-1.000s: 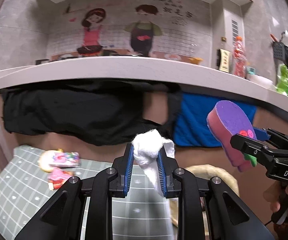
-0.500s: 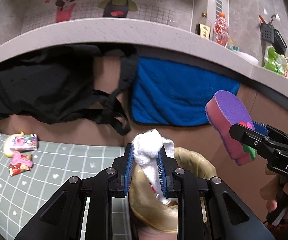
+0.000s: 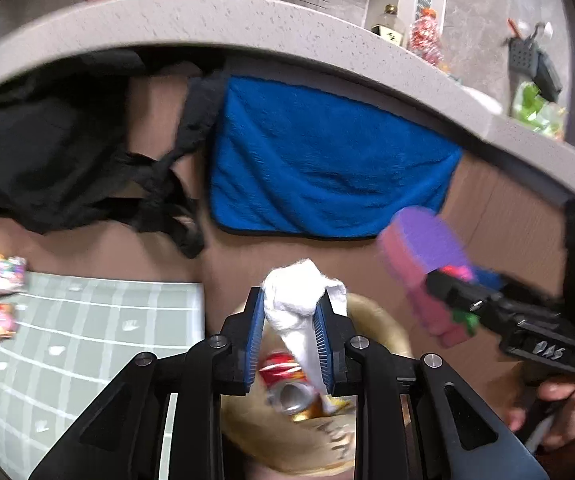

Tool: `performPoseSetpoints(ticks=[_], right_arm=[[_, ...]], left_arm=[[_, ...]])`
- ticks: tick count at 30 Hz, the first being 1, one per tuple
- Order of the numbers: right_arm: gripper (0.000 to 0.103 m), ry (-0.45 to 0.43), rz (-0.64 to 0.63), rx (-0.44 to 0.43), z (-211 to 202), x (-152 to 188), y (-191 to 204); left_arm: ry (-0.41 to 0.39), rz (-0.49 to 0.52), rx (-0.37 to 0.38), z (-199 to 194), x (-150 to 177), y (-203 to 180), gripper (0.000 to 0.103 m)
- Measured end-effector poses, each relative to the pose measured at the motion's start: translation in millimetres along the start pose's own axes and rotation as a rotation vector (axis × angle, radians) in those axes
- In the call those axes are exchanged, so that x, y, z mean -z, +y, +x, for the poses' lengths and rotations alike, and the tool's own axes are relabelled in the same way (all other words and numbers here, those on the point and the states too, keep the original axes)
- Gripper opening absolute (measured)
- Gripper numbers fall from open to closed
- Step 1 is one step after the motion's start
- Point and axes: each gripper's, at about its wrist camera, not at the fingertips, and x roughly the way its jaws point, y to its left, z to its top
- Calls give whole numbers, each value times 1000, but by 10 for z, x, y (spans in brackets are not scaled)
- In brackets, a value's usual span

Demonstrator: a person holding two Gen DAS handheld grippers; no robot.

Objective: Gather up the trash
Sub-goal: 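Carry the tissue and sponge to the trash bag and release both, then grasp the pink tissue pack with the left tool while the right tool grasps the pink wrapper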

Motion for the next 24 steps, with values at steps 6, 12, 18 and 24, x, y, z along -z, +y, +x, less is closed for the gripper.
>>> performPoseSetpoints(ticks=[6,12,18,24], right_arm=[[65,47,100,-11,231,119,-241],[65,82,72,-3,268,162,-177],[64,68,-5,-37,217,55,217],[59,91,-100,-96,494,-65,825]], left_arm=[[160,-150,129,371,10,325,52],[164,-182,53,284,85,533,52],[98,-158,-38,-101,105,866,52],[40,-193,-131,-511,76,1616,52]])
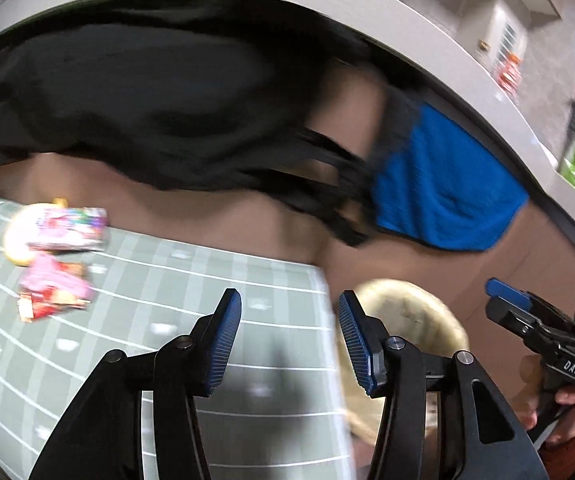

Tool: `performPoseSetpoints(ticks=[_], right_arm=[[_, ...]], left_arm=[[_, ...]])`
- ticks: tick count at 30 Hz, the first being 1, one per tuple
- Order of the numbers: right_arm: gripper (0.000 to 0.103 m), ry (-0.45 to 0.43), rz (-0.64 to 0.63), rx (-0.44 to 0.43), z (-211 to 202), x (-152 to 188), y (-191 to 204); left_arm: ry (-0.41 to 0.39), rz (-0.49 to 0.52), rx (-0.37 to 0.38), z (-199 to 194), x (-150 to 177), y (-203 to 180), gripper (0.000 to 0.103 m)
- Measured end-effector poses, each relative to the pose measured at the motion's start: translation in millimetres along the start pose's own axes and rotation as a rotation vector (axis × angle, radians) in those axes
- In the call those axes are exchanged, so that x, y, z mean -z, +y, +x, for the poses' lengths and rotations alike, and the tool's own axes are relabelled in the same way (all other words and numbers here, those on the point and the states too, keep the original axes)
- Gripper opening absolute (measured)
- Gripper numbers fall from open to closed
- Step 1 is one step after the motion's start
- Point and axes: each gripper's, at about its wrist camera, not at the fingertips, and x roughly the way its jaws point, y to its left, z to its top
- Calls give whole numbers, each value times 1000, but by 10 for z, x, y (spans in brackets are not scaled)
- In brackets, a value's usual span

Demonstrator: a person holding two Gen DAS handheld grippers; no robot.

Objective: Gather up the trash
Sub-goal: 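Grasp the pink tissue pack with the left tool while the right tool grasps the pink wrapper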

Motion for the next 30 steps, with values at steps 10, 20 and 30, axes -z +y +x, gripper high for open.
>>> performPoseSetpoints(ticks=[10,20,30], right_arm=[[59,61,-117,-65,797,-299,996],[56,155,-253,-100,1335,-190,1573],[56,217,-230,-128,1566,-184,1401]], left_arm=[[-82,-205,-146,-175,-233,2005,52],[-17,-378,-253,494,-707,3314,52],[164,-159,-129,994,-653,3191,50]])
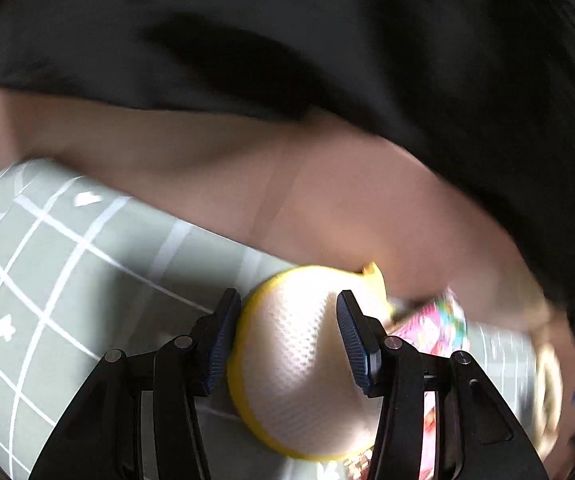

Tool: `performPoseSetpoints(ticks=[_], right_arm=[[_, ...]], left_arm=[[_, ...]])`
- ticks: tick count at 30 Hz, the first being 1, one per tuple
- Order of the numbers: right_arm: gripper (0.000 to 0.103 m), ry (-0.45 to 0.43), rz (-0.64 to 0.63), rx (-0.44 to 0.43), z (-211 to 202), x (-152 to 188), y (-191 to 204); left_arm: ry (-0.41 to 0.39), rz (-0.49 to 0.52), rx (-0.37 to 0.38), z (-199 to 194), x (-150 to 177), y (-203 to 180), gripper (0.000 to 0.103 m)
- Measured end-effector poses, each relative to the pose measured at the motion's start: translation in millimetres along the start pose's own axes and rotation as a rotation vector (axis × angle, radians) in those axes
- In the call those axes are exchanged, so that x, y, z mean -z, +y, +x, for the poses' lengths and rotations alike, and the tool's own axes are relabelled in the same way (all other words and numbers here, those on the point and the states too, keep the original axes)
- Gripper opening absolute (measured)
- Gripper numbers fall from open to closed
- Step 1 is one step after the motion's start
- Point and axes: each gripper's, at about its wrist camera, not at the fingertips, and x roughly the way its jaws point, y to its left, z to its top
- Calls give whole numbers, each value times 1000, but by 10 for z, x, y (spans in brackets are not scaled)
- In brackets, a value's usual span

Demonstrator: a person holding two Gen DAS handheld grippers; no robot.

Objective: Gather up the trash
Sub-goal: 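Grasp the pink tissue pack with the left tool while the right tool grasps the pink wrapper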

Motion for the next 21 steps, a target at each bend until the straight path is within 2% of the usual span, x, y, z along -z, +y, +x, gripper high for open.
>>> performPoseSetpoints(ticks=[4,8,10,13,18,19,21], right_arm=[[56,29,-37,-52,155,-70,65],[56,101,-48,-165,460,-141,175],[56,127,-70,-191,603,-150,258],[56,163,-144,-201,799,-138,454],[55,192,-274,-186,1031,-97,778],[53,198,-281,-178,1064,-84,792],[41,201,-291,-164,1101,-49,828]], left_arm=[[43,180,8,-63,263,-309,50],[88,184,94,-233,550,-444,50],[123,187,142,-345,718,-510,50],[126,151,176,-586,906,-558,50],[70,-5,164,-1115,1077,-363,50],[58,-11,159,-1171,1082,-338,50],[26,-9,137,-1328,1157,-356,50]])
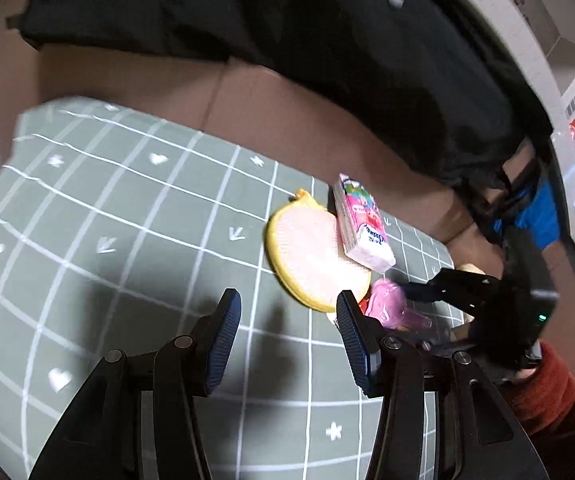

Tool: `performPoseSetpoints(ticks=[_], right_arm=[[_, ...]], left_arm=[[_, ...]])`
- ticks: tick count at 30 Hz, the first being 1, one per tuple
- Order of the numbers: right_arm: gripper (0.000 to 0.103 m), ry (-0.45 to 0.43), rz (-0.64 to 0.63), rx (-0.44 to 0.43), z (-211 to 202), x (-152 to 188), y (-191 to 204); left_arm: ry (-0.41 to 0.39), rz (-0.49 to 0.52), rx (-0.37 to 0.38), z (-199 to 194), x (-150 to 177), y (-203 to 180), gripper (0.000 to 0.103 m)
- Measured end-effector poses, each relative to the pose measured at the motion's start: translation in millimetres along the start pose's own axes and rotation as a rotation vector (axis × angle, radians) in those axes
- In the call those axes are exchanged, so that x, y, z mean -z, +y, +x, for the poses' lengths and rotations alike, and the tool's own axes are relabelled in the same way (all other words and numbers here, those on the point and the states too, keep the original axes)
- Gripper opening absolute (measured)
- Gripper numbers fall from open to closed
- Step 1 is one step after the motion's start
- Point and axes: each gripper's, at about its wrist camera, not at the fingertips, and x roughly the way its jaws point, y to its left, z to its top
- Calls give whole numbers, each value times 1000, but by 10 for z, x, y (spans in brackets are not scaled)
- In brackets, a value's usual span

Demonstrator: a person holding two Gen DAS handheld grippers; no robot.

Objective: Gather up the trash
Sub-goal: 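Grasp the pink tissue pack with the left tool while the right tool grasps the pink wrapper, then lift the pink tissue pack and pink wrapper toward the trash bag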

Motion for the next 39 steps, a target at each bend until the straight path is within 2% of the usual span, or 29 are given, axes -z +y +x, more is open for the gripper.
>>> performPoseSetpoints(ticks=[1,2,4,8,13,20,24,29,33,36,38,39], right_arm=[[39,-7,1,4,-12,19,-1],[30,-20,11,6,-55,27,-6],[25,-54,50,7,-185,57,-42],[24,-136,156,7,-575,187,-180],[24,-197,266,-14,-997,465,-311],[24,-228,377,-33,-1127,852,-472],[24,-251,436,-56,-1168,1049,-539],[24,-267,463,-62,-1191,1185,-587],[24,-266,482,-61,-1185,1263,-636],[24,-261,478,-49,-1178,1282,-637],[24,-262,467,-37,-1190,1281,-616],[24,-263,464,-33,-1197,1280,-609]], left_arm=[[-11,8,-14,-59,30,-16,50],[-17,13,-22,-92,11,1,50],[-20,31,-23,-117,75,-74,50],[24,78,21,53,211,-387,50],[54,161,23,335,270,-758,50],[-102,211,-117,751,-172,-1211,50],[-52,208,-189,1161,-472,-1292,52],[-11,219,-341,1501,-619,-1257,52],[35,175,-330,1628,-650,-1162,53],[21,130,-317,1594,-662,-1114,53],[20,112,-323,1527,-645,-1108,47],[13,111,-324,1493,-623,-1139,37]])
